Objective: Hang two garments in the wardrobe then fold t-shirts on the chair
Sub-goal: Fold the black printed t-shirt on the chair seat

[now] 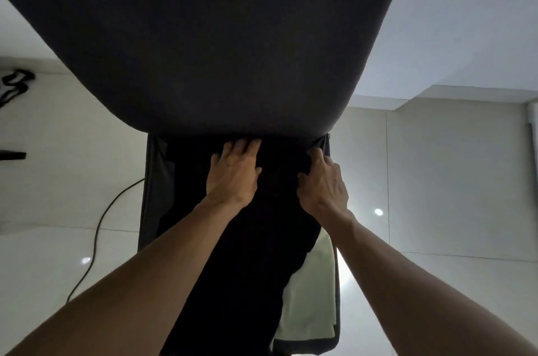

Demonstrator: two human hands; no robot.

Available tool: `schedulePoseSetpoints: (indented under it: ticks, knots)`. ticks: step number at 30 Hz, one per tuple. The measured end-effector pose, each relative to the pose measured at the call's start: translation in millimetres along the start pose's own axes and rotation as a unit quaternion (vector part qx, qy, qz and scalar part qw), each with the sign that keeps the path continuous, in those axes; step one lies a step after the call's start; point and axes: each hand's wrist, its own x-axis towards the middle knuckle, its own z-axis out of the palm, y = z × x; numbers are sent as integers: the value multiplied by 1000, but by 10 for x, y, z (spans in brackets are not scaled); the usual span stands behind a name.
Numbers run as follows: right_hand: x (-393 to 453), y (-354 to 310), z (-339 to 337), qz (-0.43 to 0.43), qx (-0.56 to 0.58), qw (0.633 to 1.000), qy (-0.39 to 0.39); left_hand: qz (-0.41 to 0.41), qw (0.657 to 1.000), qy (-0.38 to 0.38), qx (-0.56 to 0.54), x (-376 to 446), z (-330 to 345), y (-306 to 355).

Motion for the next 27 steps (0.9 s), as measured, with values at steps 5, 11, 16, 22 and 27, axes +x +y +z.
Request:
schedulePoseSetpoints:
  ticks: [5,11,16,22,27]
  knots:
    - [40,52,24,-3,28,999,25,9,997,19,72,148,17,14]
    - [-169,36,-53,-19,140,988,66,24,994,89,-55,-78,-112,-37]
    - [-555,-186,-232,-5,246,965,86,27,972,105,-207,-529,-471,-150]
    - [-1428,-570,-575,-33,272,961,47,58,963,88,-249,-1363,-1012,-372]
    - [-2516,-757,-724,-60,219,971,-75,114,974,-16,-196,-2451,-1552,-629]
